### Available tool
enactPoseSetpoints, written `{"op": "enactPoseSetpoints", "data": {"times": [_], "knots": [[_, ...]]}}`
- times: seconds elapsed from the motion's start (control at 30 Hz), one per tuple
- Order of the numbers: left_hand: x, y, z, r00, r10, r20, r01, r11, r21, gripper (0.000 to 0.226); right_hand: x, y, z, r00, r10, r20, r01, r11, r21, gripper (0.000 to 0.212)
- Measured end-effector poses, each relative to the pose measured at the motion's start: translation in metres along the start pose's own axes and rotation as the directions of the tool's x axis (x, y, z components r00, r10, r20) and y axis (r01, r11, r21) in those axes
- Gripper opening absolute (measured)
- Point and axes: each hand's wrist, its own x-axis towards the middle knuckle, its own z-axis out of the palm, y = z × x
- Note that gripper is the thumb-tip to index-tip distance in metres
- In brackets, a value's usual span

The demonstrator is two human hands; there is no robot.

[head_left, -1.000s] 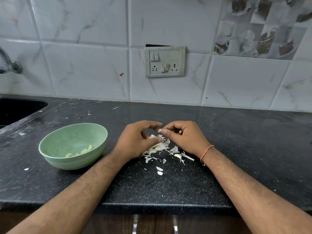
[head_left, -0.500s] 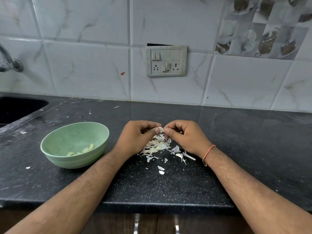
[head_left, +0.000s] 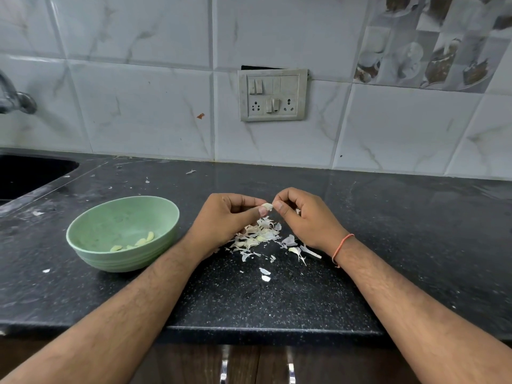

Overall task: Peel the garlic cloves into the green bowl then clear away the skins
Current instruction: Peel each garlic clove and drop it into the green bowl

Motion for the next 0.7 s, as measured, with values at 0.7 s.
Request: {"op": "enactPoseSetpoints", "data": {"times": [0.7], "knots": [[0.0026,-0.0061,-0.0002,0.996,0.073,-0.06,-0.065,0.991,0.118,0.013,-0.0019,-0.0062,0.0038,0.998,-0.051,-0.031,0.05,0.999,-0.019,0.007]]}}
